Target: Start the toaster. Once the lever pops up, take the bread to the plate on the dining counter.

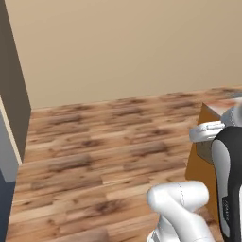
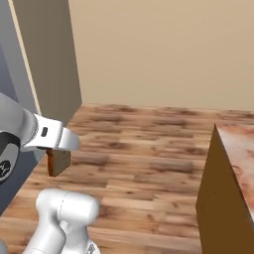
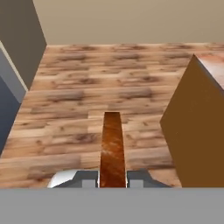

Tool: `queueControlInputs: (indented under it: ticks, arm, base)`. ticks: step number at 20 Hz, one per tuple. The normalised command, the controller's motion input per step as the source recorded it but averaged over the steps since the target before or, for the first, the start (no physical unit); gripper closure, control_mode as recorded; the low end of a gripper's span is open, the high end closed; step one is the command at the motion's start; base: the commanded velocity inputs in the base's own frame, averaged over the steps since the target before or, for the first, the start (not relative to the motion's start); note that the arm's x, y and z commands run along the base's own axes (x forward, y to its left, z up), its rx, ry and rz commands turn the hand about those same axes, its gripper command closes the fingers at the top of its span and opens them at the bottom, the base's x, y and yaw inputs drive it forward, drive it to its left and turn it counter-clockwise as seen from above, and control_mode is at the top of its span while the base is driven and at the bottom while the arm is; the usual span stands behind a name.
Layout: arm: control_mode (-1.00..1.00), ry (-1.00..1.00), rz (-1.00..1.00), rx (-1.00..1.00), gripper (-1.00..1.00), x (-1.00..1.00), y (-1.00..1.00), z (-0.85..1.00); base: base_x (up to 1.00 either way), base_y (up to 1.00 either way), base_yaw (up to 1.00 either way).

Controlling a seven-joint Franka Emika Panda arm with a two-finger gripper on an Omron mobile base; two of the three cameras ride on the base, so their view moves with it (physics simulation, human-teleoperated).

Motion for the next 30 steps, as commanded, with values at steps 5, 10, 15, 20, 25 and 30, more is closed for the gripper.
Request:
queueControlInputs:
  ticks: [5, 10, 15, 20, 25, 30]
  arm:
    - [1.00, 0.00, 0.00, 0.00, 1.00, 0.00, 0.00, 0.00]
    - [1.00, 0.00, 0.00, 0.00, 1.00, 0.00, 0.00, 0.00]
    - [1.00, 0.00, 0.00, 0.00, 1.00, 0.00, 0.00, 0.00]
    - [1.00, 0.00, 0.00, 0.00, 1.00, 0.00, 0.00, 0.00]
    - [1.00, 0.00, 0.00, 0.00, 1.00, 0.00, 0.00, 0.00]
    - [1.00, 0.00, 0.00, 0.00, 1.00, 0.00, 0.00, 0.00]
  base:
    - [1.00, 0.45, -0.02]
    - [1.00, 0.41, -0.01]
    - [1.00, 0.33, -0.05]
    - [1.00, 0.13, -0.16]
    - [1.00, 0.00, -0.19]
    - [0.99, 0.04, -0.23]
